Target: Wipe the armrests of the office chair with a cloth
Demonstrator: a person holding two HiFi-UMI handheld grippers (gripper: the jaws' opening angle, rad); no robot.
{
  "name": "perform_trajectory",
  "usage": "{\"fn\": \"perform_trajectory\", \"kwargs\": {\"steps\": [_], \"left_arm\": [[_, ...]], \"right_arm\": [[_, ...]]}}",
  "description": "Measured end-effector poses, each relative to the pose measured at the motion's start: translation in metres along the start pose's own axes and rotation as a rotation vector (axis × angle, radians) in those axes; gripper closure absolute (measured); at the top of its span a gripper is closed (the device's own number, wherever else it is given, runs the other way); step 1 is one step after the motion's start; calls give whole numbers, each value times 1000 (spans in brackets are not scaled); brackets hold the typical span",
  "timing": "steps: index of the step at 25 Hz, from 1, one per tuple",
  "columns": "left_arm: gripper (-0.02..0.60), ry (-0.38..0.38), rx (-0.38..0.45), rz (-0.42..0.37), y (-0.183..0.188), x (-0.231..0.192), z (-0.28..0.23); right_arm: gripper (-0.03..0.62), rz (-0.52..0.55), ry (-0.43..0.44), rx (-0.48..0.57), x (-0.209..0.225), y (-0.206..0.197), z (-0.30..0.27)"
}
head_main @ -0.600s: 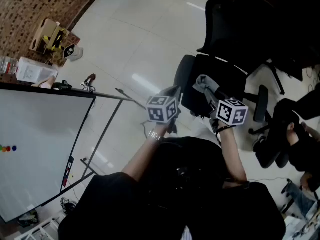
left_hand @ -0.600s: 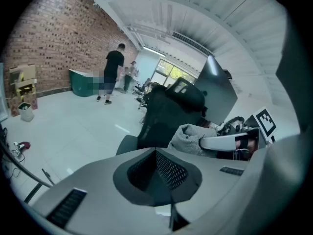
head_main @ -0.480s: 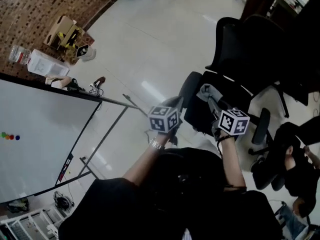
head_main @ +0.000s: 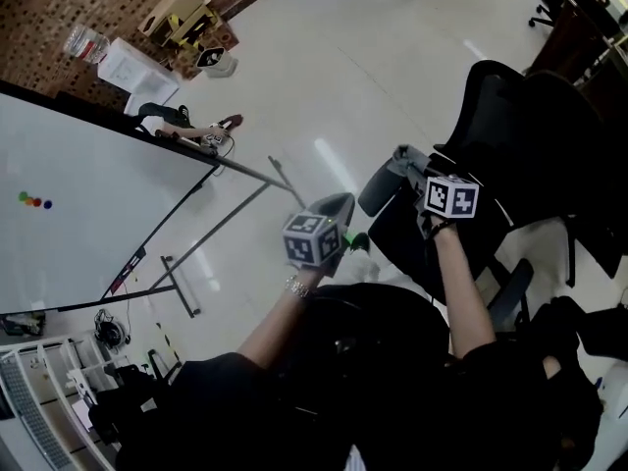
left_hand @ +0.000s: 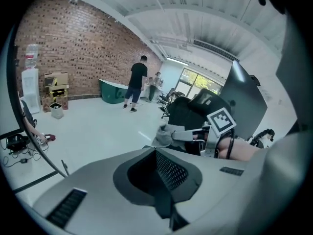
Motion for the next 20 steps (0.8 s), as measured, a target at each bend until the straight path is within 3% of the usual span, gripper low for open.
{"fn": "perform_trajectory", "kwargs": {"steps": [5,10,14,20], "left_arm": [[581,3,22,2,12,-6,0],[581,17,46,30,14,-21,-1],[581,46,64,54,16,-33,-1],[581,69,66,67,21,-44,0]], "right_arm": [[577,-18,-122,-94,48,16,-50],[577,69,-244,-216,91,16,-110],[577,66,-259,-380,99,-24,-134],[577,147,-203,-428,69,-61,-150]]}}
Point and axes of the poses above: the fingertips, and each gripper's own axes: z backward along the fingers, x to its right, y out of its top, the point moved 8 cm from there along z, backward along the fingers, and after that the axes turned 5 degrees about -x, right-handed, at the moved point
